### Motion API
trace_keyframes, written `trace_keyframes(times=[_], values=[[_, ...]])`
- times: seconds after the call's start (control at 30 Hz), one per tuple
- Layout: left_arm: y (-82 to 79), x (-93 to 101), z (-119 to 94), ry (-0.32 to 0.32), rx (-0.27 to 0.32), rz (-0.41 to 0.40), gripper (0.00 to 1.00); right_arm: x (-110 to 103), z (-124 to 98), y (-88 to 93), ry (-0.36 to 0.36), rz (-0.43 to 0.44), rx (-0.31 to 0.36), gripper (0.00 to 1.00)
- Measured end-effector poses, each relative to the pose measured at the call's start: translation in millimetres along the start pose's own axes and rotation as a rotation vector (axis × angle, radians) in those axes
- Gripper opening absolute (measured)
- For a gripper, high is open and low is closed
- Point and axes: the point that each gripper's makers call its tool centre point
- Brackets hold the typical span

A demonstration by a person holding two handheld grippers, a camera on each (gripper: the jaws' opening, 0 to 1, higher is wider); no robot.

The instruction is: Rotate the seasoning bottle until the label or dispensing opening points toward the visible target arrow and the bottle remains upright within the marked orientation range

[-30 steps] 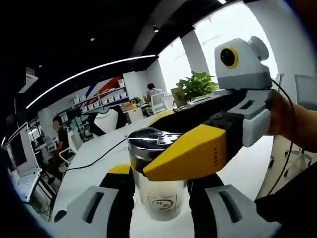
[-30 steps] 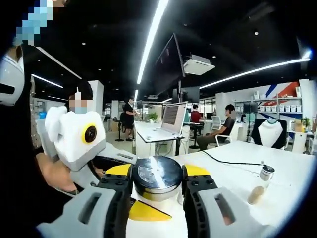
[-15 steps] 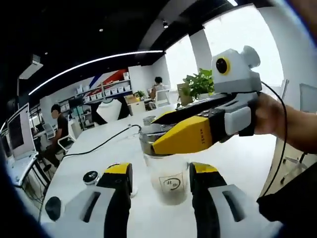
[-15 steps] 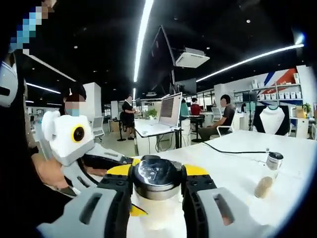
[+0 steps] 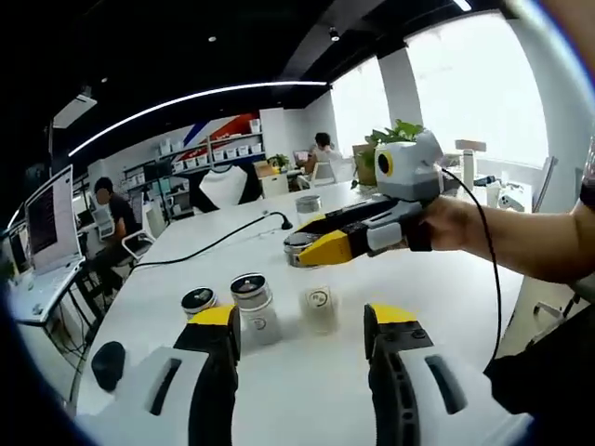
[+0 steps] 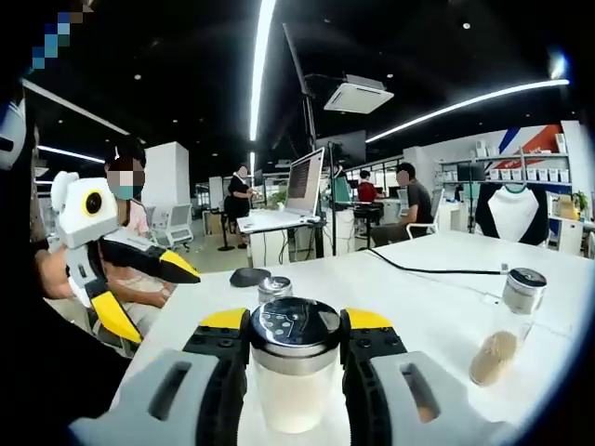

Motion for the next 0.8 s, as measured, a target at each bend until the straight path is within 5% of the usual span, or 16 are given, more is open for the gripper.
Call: trace_keyframes(times=[0.5, 0.6, 0.8], values=[[-4.2, 0.0, 5.8, 0.007, -0.012, 0.005, 0.54, -2.3, 6.1, -4.3, -0.072, -0.048, 0.018, 0.38], [-8.1, 3.2, 4.4, 0.01, -0.003, 0.01, 0.53, -0.1, 1.7, -12.8, -0.046, -0.028, 0.036, 0.47], [-12.5, 12.2, 3.9, 0.024, 0.012, 0.01, 0.53, -5.3, -20.2, -21.8, 0.034, -0.014, 0.036, 0.43]])
Point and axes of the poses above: the point that each gripper's makers call its tool centre point, and the gripper's own axes: z roughly forward along the fingers, x roughly to its right, y roughly out of its underside, and after that the axes turned 9 degrees about -z, right-handed
